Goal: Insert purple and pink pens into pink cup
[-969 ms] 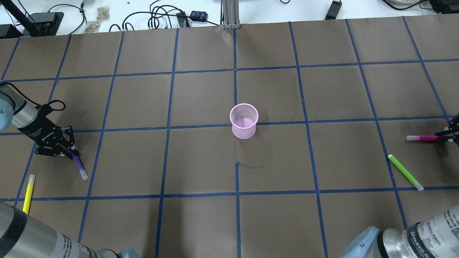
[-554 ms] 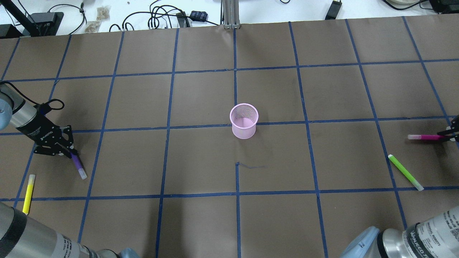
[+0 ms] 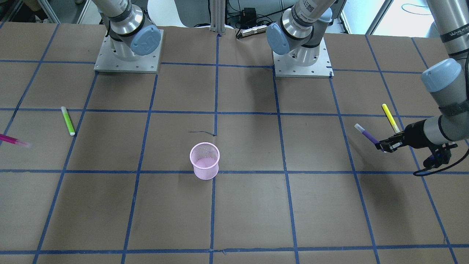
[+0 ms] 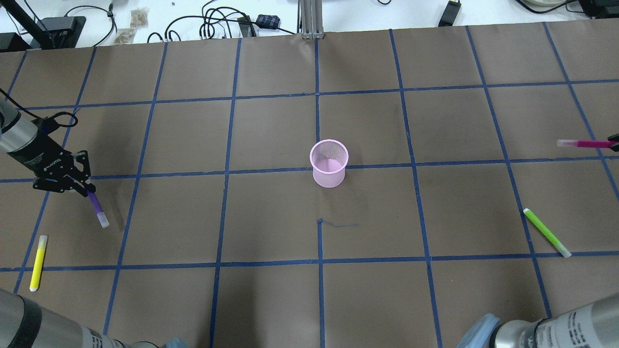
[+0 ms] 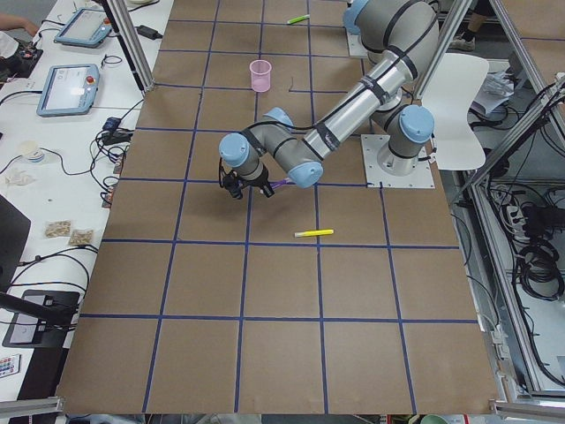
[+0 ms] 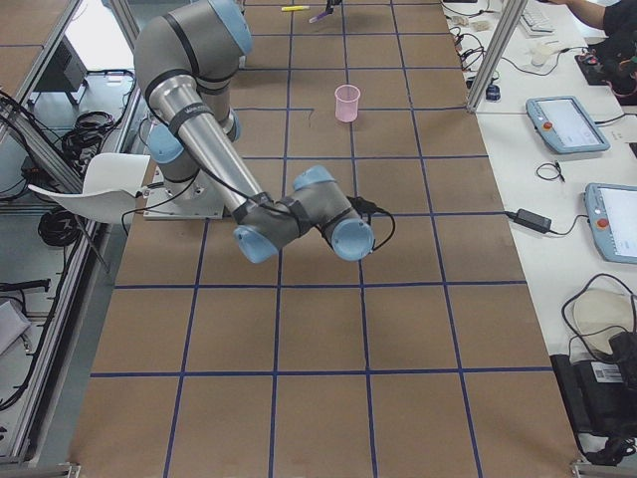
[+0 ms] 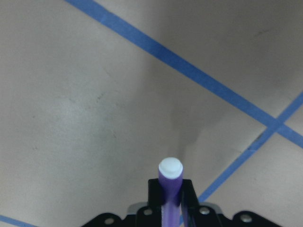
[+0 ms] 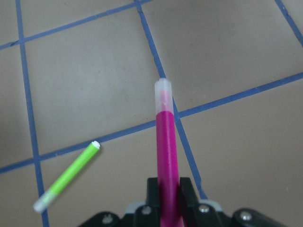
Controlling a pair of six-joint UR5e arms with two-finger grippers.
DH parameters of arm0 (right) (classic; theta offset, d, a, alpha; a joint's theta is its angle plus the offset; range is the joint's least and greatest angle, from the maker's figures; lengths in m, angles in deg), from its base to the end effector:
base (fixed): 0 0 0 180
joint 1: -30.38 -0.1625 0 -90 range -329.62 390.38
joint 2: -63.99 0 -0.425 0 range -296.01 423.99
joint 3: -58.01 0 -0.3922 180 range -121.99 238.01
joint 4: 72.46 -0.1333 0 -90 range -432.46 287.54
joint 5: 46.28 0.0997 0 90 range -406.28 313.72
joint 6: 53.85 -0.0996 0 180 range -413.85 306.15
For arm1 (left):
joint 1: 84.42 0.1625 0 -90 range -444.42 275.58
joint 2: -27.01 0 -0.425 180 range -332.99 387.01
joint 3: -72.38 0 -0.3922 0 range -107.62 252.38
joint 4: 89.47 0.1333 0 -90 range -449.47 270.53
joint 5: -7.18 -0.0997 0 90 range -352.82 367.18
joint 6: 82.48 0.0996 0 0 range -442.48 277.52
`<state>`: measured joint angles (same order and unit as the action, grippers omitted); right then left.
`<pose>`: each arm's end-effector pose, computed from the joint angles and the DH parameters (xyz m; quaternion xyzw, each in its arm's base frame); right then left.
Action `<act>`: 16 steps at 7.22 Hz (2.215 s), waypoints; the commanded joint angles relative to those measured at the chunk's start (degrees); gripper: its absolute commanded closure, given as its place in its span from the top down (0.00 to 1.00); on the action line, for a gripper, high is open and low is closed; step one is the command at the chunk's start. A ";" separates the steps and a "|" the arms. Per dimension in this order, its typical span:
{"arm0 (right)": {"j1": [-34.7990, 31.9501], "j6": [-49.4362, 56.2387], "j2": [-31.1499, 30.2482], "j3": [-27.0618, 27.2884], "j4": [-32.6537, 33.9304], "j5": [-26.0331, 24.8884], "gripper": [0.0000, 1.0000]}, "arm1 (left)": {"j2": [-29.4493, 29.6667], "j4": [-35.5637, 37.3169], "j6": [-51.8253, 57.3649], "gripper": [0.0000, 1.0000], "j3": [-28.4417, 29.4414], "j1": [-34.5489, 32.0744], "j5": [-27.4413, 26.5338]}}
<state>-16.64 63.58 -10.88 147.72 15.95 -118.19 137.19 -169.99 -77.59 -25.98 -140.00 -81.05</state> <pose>-0.2609 -0.5208 0.3533 -0.5734 0.7919 -0.1293 0.1655 0.2000 -0.5332 0.2474 0.2538 -0.9529 -0.1508 0.0700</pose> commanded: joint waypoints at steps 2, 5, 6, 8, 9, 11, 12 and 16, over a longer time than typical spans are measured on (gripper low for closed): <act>-22.34 -31.03 -8.53 2.13 1.05 -6.72 0.01 | -5.49 -4.01 0.03 0.05 2.73 -4.88 -0.01; -44.24 -55.57 -5.74 2.04 11.49 -16.24 0.01 | -8.66 -4.20 0.04 0.05 2.91 -6.20 0.17; -49.26 -58.95 -3.90 2.04 13.87 -16.94 0.01 | -10.06 -4.20 -0.49 0.05 2.91 -7.78 0.17; -58.49 -65.98 -1.59 1.78 15.03 -24.56 0.01 | -11.13 -4.02 -0.58 0.05 2.91 -8.67 0.87; -60.88 -68.19 -1.59 1.86 14.86 -25.03 0.01 | -11.22 -3.85 -0.06 0.04 2.91 -8.67 0.87; -64.15 -68.39 -0.11 1.86 15.03 -27.31 0.02 | -11.83 -3.58 0.30 0.04 2.91 -8.67 0.87; -65.81 -69.43 1.73 1.69 16.08 -29.23 0.02 | -11.84 -3.58 0.30 0.04 2.83 -8.67 0.96; -66.45 -69.53 5.17 0.02 17.14 -32.50 0.20 | -12.71 -3.23 0.47 0.04 2.91 -8.67 2.09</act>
<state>-83.03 -5.91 -6.80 148.32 32.99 -149.97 124.87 -173.32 -77.16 -23.08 -148.67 -79.78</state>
